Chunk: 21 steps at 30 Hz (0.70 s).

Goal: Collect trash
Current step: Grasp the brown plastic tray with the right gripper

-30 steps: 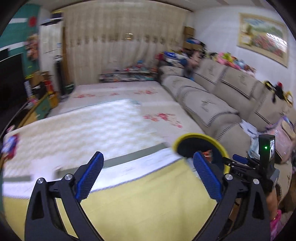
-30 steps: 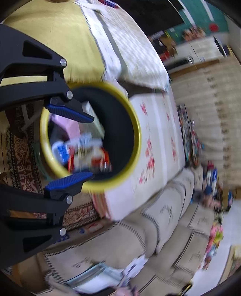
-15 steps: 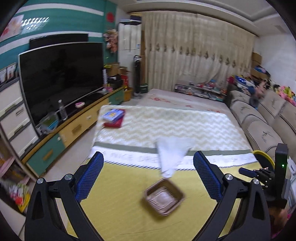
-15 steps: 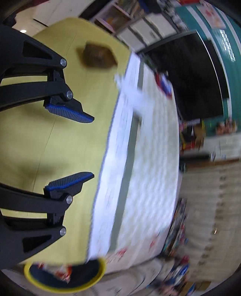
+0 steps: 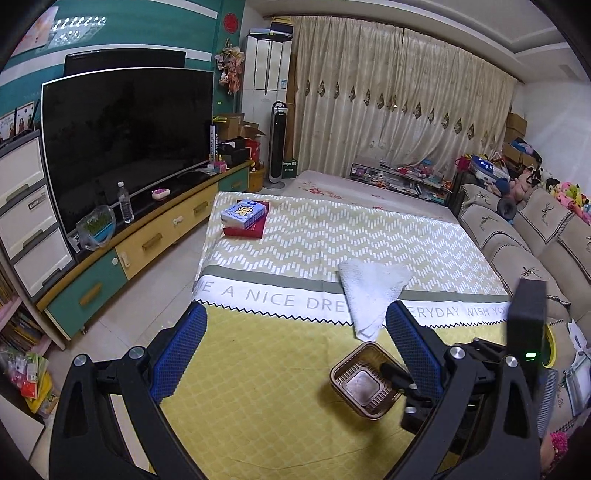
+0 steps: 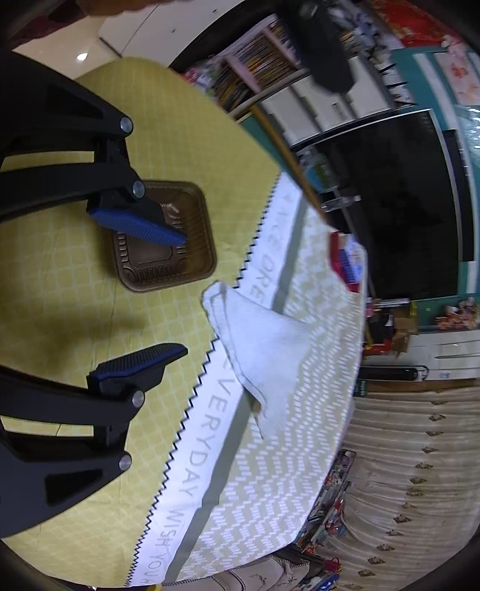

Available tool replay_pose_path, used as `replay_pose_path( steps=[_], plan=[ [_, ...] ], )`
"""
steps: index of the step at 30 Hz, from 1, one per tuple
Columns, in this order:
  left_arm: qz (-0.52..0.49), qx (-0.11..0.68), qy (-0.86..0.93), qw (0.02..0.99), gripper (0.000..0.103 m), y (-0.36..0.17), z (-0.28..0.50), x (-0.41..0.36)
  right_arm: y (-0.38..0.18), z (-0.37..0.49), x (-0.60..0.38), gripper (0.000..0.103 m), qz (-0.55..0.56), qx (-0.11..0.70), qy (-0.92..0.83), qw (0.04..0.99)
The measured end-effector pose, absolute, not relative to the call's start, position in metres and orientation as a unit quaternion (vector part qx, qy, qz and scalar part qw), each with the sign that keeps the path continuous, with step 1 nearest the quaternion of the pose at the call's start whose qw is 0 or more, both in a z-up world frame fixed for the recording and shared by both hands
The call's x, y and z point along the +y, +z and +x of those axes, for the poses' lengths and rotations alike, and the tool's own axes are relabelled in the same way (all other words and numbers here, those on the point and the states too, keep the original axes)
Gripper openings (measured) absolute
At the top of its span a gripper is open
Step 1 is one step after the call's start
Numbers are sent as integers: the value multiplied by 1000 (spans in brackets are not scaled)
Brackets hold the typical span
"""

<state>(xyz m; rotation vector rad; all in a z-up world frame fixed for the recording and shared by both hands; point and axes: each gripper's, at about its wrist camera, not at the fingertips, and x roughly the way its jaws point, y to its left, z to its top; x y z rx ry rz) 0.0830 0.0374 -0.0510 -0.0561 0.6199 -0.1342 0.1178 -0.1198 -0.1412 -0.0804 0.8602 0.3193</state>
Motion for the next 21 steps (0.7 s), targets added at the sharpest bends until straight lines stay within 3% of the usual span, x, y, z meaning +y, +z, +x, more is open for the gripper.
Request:
replay_pose_path(
  steps=[6, 15, 21],
  plan=[
    [-36, 303, -72, 949, 96, -54, 83, 40, -150, 133, -148, 53, -52, 424, 85, 900],
    [-45, 310, -79, 946, 96, -55, 87, 31, -150, 184, -266, 53, -29, 433, -73, 898],
    [-29, 315, -92, 944, 96, -55, 94, 9, -150, 198, -303, 53, 35, 446, -48, 893]
  ],
)
